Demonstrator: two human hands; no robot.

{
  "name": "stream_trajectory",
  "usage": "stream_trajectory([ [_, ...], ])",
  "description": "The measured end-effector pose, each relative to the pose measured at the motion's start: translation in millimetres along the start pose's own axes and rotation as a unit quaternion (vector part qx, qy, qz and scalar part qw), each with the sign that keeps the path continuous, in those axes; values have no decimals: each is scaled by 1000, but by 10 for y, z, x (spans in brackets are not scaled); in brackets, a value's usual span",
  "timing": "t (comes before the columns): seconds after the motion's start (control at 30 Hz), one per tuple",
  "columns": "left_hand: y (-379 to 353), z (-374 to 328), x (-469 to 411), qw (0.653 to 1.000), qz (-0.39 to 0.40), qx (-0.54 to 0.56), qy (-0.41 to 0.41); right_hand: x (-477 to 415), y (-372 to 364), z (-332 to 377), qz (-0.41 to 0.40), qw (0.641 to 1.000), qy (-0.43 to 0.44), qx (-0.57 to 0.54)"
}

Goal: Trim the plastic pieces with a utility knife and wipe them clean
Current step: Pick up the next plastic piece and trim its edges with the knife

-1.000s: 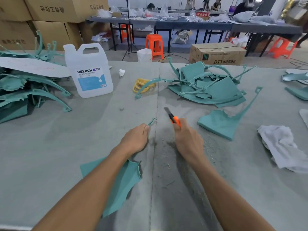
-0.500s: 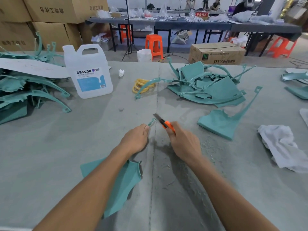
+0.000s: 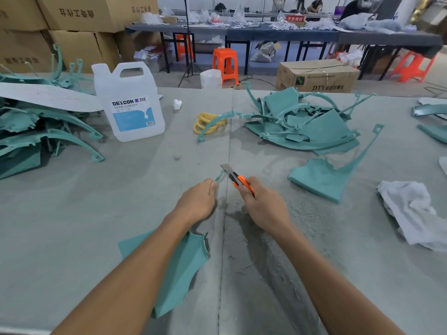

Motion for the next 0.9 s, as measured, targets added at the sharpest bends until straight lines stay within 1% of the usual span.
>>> stream_trajectory([
  [0.1, 10, -5, 11, 1000, 0, -8, -1, -19, 33, -33, -13, 999, -33, 12],
  [0.17, 0, -11, 24, 1000, -2, -7, -2, -24, 92, -59, -33, 998, -52, 1],
  [0.3, 2, -7, 8, 1000, -1, -23, 6, 113, 133, 91, -56, 998, 10, 17],
  [0.47, -6, -15, 3, 1000, -3, -28, 4, 269, 101, 191, -49, 997, 55, 18],
  [0.6, -19, -2, 14, 1000, 2, -25, 13, 282, 39, 176, -42, 995, 54, 72],
  [0.8, -28, 6, -2, 999, 10, -25, 23, 264, -26, 186, -24, 994, 25, 108],
  [0.9, -51, 18, 11, 999, 23, -22, 27, 292, -96, 157, -28, 986, 8, 163],
])
Point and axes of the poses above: each hand's wrist, its own x-axis away from the middle knuckle, its own y-axis out of the back of the hand, z = x × y, the point moved 9 cm from there along -x, towards the middle knuckle, and after that the axes turned 9 degrees about -y, right-handed, at the moved point
